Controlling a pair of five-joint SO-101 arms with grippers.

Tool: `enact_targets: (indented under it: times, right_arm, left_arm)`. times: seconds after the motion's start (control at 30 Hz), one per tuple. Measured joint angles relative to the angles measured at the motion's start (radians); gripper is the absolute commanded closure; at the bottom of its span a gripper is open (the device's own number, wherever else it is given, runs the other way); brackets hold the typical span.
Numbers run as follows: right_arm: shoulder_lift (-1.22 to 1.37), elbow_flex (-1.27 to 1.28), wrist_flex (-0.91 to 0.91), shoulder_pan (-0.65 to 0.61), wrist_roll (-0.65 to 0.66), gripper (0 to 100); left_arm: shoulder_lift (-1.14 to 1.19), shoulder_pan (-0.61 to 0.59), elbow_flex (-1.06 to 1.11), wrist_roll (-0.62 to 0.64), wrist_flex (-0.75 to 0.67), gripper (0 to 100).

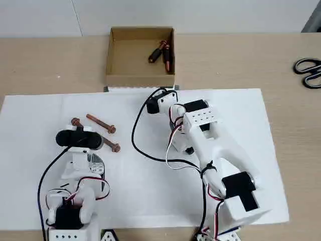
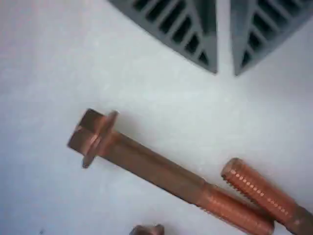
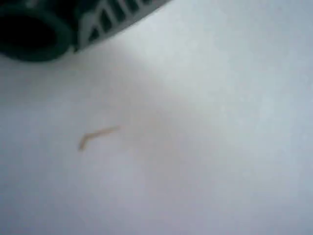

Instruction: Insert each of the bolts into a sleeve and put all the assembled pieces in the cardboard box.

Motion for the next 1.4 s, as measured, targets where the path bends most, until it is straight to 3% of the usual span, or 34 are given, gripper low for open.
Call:
enact_targets:
  times: [0.13,0.27,0.57,0.8,1.17,1.4]
  right_arm:
    - [0.028,-0.003,-0.002,0.003,0.0,89.7]
    - [0.048,-0.006,-0.003,0.009,0.002,99.7]
    - [0.055,-0.028,0.006,0.012,0.002,99.1]
    - [0.041,-0.173,0.176,0.009,0.0,99.3]
    - [-0.21,-0.239,0.394,0.005,0.0,99.5]
    - [-0.316,-0.239,0.488,0.066,-0.141,99.5]
  left_arm:
    - [0.0,0.0,0.0,0.0,0.0,99]
    - [0.0,0.0,0.0,0.0,0.0,99]
    - [0.0,0.0,0.0,0.0,0.0,99]
    - [0.0,0.0,0.0,0.025,0.0,99]
    - [0.0,0.0,0.0,0.029,-0.006,99]
    - [0.0,0.0,0.017,0.031,-0.095,99]
